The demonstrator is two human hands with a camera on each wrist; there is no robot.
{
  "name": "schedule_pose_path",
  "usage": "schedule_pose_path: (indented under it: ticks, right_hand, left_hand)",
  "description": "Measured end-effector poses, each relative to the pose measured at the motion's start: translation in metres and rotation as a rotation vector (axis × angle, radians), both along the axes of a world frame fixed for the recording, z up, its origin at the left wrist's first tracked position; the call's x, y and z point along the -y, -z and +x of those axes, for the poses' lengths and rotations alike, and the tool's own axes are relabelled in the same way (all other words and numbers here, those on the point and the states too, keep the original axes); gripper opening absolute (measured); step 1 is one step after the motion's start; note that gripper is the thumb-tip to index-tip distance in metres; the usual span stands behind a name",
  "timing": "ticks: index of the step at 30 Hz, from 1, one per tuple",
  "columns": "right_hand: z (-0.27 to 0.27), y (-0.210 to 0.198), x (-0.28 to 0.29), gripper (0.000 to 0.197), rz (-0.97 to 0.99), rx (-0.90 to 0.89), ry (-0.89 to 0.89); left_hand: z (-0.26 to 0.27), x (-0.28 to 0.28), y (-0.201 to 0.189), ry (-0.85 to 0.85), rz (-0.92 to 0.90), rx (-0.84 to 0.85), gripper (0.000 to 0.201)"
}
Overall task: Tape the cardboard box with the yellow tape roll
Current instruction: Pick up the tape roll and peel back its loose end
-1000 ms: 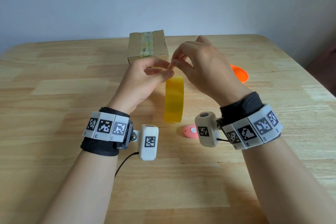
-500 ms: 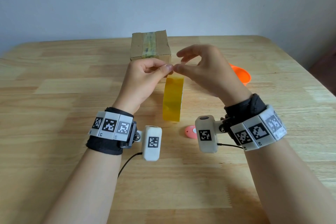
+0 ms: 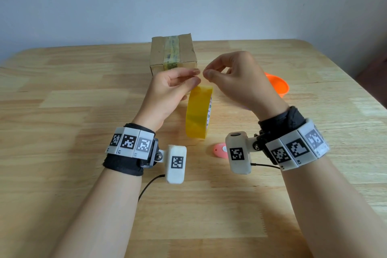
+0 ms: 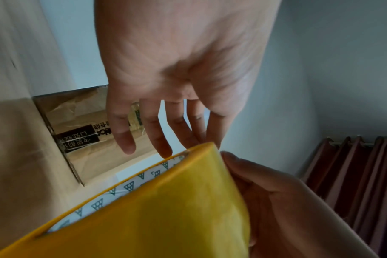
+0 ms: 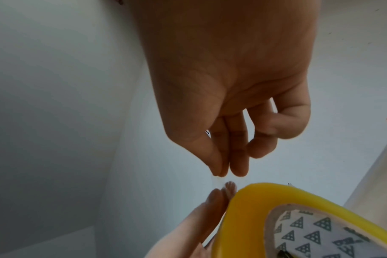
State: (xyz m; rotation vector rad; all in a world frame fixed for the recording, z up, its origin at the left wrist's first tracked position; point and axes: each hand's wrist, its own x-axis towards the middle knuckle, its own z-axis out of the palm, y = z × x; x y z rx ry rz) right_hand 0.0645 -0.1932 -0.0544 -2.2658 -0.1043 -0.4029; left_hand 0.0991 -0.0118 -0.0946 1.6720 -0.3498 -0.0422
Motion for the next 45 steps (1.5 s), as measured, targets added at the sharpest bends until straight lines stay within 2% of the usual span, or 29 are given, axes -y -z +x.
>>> schedule_pose_path:
  ticks: [2, 10, 15, 21, 30, 38, 39, 42, 43, 45]
  right_hand:
    - [-0.001, -0.001, 0.0, 0.012, 0.007, -0.007, 0.015]
    - [-0.004, -0.004, -0.001, 0.011, 0.009, -0.008, 0.028]
    - [-0.004, -0.004, -0.001, 0.011, 0.005, -0.006, 0.015]
    - [-0.004, -0.005, -0.001, 0.012, -0.007, -0.006, 0.014]
    - [-0.008, -0.009, -0.001, 0.011, -0.108, 0.003, 0.014]
    - [-0.008, -0.009, -0.001, 0.013, -0.165, 0.065, 0.073]
    - [-0.007, -0.008, -0.002, 0.017, -0.168, 0.07, 0.082]
    - [-0.006, -0.009, 0.001, 0.047, -0.203, 0.039, 0.119]
    - [-0.005, -0.01, 0.003, 0.047, -0.195, 0.037, 0.122]
    - [-0.005, -0.01, 0.007, 0.029, -0.146, 0.065, 0.115]
  left_hand:
    - [0.001, 0.001, 0.001, 0.008, -0.058, 0.004, 0.038]
    - [0.001, 0.004, 0.004, -0.01, -0.096, 0.09, 0.018]
    - [0.002, 0.005, 0.006, -0.019, -0.121, 0.099, 0.02]
    - [0.0, 0.007, 0.005, -0.034, -0.063, 0.129, 0.023]
    - [-0.001, 0.009, 0.001, -0.095, 0.052, 0.153, 0.009]
    - [0.0, 0.009, -0.001, -0.107, 0.117, 0.164, 0.008]
    - [0.0, 0.009, -0.001, -0.11, 0.114, 0.16, 0.007]
    - [0.0, 0.009, -0.001, -0.098, 0.096, 0.103, 0.005]
    - [0.0, 0.008, -0.001, -0.095, 0.089, 0.077, 0.006]
    - [0.0, 0.006, -0.001, -0.1, 0.071, 0.038, 0.007]
